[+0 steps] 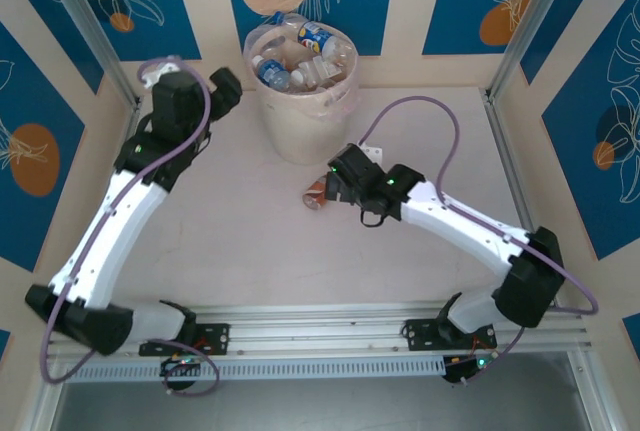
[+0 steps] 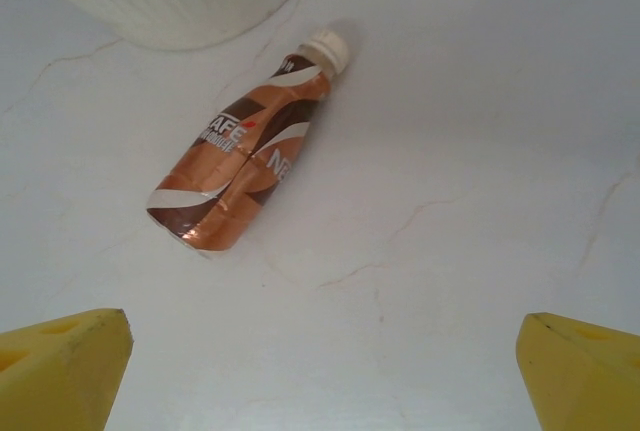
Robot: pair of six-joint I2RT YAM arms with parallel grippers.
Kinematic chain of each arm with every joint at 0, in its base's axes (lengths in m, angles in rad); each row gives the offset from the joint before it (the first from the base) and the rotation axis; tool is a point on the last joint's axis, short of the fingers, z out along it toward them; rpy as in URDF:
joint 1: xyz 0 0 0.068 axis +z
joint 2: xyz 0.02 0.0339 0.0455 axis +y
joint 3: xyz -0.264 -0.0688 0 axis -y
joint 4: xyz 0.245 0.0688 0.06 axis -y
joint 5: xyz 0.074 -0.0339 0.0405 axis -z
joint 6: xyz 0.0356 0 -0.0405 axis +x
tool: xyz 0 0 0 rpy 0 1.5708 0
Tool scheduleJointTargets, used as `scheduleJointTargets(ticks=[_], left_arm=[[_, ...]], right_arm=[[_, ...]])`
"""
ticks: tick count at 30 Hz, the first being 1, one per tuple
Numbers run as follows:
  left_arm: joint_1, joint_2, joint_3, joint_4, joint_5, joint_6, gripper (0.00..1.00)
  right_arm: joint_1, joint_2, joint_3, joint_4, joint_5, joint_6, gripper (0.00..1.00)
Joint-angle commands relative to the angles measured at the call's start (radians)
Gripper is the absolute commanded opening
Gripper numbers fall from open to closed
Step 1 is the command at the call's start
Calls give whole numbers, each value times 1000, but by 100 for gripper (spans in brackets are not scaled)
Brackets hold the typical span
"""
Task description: Put the plastic bottles in the bin
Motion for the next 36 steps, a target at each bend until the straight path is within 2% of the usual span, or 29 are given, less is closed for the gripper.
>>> scheduleJointTargets(ticks=[1,5,12,18,26,36], left_arm=[[13,-135,-128,37,-85,26,99],[18,-260,-260,0,-118,26,100],[19,-356,-344,-63,-127,38,100],[20,-373,-381,-73,-123,31,99],[20,-372,-397,-67,-120,29,99],[21,-376,-400,-79,-140,35,100]], right_arm=[[3,73,49,65,-32,79,99],[-2,194,119,84,-53,86,99],[-29,358,205,105,-93,84,99],[-63,454,230,124,-139,88,99],[-106,548,228,178,-228,83,91],[-144,610,223,193,-271,27,80]])
